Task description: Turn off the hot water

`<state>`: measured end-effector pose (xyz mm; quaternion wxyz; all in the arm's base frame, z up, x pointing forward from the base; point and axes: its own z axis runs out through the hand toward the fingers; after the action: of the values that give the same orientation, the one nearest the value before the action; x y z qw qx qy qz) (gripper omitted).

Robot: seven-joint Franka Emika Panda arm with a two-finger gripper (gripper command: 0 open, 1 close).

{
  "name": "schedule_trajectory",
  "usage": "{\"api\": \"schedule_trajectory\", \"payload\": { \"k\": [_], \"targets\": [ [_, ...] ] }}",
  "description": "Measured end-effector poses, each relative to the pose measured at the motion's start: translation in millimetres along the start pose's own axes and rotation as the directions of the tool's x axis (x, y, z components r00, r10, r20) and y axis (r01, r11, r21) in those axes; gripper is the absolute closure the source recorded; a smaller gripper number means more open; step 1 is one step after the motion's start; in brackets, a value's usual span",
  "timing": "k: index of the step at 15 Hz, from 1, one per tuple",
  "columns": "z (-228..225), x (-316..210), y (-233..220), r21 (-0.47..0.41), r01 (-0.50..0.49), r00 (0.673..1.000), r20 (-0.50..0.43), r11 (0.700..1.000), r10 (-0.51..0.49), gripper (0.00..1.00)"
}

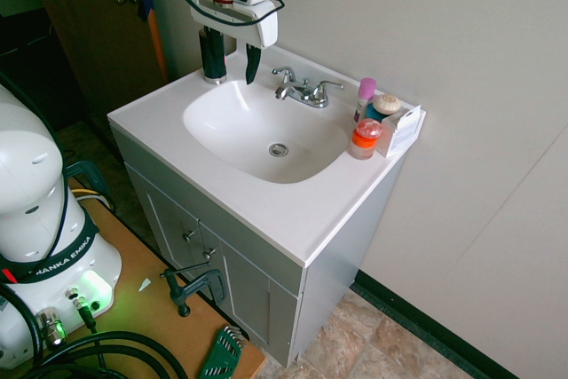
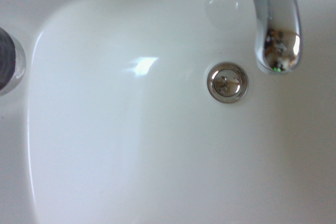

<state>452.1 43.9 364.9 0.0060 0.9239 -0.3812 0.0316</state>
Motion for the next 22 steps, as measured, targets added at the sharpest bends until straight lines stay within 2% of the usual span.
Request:
{"api": "schedule_trajectory", "payload": {
  "k": [7, 14, 18, 22],
  "targets": [
    [21.7, 17.3, -67.5, 0.038, -0.015, 0.999, -0.029, 0.999, 0.016, 0.0],
    [61.6, 55.3, -100.5, 0.044, -0.031, 0.998, -0.059, 0.999, 0.033, 0.0],
    [75.2, 56.4, -120.7, 0.061, -0.016, 0.998, -0.058, 0.998, 0.019, 0.0],
    [62.8, 39.5, -151.2, 0.097, 0.034, 0.997, -0.068, 0.995, -0.027, 0.0]
  ]
}}
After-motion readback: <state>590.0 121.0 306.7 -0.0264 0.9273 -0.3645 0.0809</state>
